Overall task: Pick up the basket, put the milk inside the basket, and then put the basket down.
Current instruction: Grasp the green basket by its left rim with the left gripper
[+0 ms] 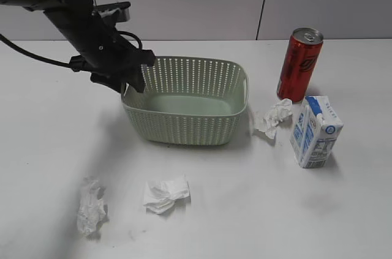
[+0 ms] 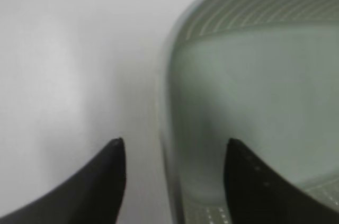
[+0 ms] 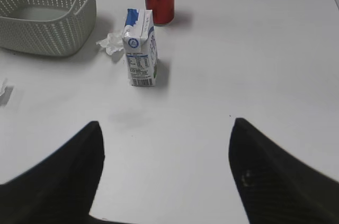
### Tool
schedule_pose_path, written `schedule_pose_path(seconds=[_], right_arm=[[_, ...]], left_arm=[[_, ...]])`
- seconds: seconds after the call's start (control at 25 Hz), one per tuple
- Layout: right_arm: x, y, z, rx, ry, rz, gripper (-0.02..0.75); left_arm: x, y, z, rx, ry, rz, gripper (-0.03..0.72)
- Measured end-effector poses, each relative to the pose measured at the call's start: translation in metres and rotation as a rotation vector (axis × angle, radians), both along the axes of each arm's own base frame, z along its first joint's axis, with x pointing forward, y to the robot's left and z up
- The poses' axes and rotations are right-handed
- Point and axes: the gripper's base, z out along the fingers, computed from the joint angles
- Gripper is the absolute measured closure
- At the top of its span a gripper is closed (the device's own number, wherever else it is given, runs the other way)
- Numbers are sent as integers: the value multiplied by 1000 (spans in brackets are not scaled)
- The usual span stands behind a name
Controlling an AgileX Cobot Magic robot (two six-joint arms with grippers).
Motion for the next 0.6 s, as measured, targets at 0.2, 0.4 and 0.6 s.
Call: schedule_pose_path(seconds=[0.2,0.4,0.6], right_arm=[[0,0,0,0,0,0,187],[0,0,0,0,0,0,187],[0,0,0,0,0,0,187]], left_arm=[[0,0,0,-7,8,30,577],[1,4,-2,25,28,90,694],[0,7,-1,54,33,105,703]])
